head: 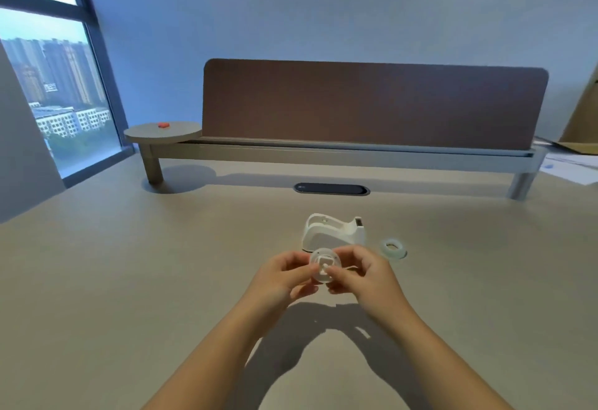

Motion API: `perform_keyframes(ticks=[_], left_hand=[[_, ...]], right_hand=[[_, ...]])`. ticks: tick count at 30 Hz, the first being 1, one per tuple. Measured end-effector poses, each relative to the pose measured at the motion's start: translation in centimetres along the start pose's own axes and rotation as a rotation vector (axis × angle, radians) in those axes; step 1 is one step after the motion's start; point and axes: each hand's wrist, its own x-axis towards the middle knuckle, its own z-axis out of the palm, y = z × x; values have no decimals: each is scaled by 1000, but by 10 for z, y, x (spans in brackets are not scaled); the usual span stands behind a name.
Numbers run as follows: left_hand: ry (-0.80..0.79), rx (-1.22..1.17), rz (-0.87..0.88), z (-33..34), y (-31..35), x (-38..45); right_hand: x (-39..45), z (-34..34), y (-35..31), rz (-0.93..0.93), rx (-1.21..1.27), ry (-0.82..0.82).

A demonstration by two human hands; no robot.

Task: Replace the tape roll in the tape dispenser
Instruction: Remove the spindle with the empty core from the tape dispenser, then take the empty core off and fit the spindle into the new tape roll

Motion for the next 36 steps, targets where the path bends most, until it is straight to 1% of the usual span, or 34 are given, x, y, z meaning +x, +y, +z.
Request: perform_keyframes(ticks=[6,9,11,13,15,17,20,25,27,29,31,33,34,36], left_hand=[[-46,-35,-1,3,-9,4],[-60,-121,-29,8,-16,15],[1,-143,-52,11,-23,28],[104,-125,-74,12,-33,42],[201,-122,-86,14,-39,52],[265,-141,-71,14,-44,59],[296,-124,-35,13,-45,62],[250,-80,-45,11,-42,60],[230,-40,-59,11,-42,61],[209,3,-63,13,-41,60],[195,51,-59,14,-40,59],[179,95,-46,15,-38,58],[168,102,-41,17,-36,58],[143,89,-43,22,-33,59]], right_hand=[[5,-2,19,41,-21,3],[13,-7,32,44,-66,43],[19,-11,40,32,-107,80],[24,-15,48,11,-160,112],[28,-20,57,-13,-257,152],[33,-26,65,-23,-375,193],[40,-35,73,14,-474,235],[47,-33,83,39,-659,199],[45,-32,78,10,-650,199],[42,-29,69,-97,-557,185],[37,-23,60,-173,-482,89],[34,-18,58,-203,-466,-1],[34,-17,58,-211,-468,-6],[34,-20,59,-210,-434,56]])
